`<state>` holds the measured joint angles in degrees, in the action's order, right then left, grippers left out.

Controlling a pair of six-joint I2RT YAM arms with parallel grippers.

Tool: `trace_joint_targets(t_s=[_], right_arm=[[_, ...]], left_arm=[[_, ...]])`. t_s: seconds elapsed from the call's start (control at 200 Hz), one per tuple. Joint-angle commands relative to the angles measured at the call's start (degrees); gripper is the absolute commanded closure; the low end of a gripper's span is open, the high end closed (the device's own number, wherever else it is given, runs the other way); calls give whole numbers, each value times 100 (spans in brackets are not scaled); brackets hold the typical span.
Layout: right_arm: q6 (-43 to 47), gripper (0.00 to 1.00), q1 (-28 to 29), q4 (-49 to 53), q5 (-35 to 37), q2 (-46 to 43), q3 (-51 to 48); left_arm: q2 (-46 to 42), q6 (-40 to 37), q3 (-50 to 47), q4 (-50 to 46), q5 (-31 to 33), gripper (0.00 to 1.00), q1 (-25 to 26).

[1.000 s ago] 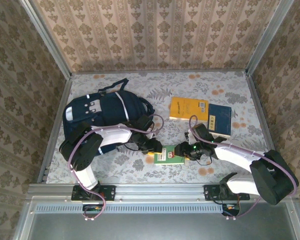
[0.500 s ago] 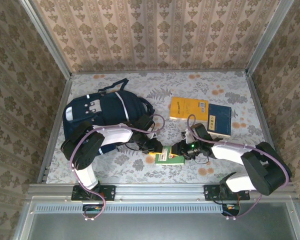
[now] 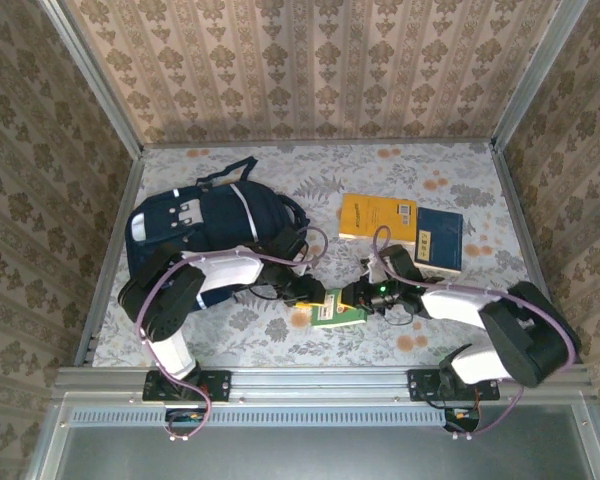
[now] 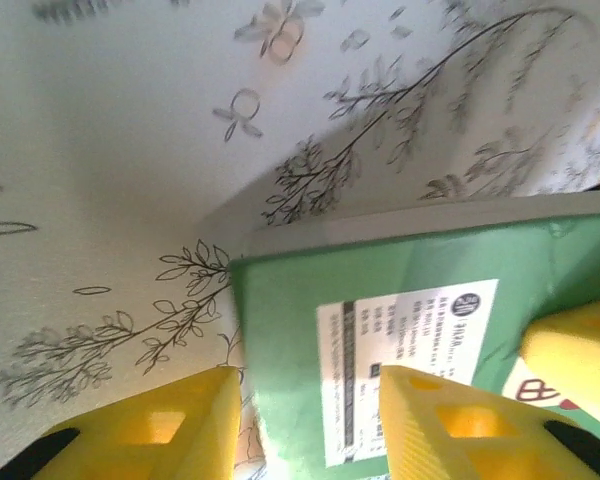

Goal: Pack the student bag

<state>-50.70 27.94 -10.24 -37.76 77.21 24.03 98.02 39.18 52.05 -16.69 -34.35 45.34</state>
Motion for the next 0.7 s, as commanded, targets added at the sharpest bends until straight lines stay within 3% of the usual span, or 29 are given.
trace_joint_targets(t_s=[0.0,0.19,0.275,0.395,0.56,0.695], right_arm=[[290,98,-213,600,153,-744,28],[535,95,-281,645,-179,-1769,108],[496,94,-294,538,-543,-1973,216],[355,94,-298,502,-799,-2132,416],[393,100,-402,887,-558,-2319,606],[604,100,-490,1473,-3,-2398,781]], left_arm=[[-609,-131,17,-135,-3,53,-264],[-940,-364,249,-370,-439,42,-430],[-1127,-372,246,-144,-851,38,-431],[-1382,-406,320,-214,-919,35,-454],[-1760,-521,513,-582,-681,35,-701],[-1805,-767,1100,-1206,-2,35,-1181]])
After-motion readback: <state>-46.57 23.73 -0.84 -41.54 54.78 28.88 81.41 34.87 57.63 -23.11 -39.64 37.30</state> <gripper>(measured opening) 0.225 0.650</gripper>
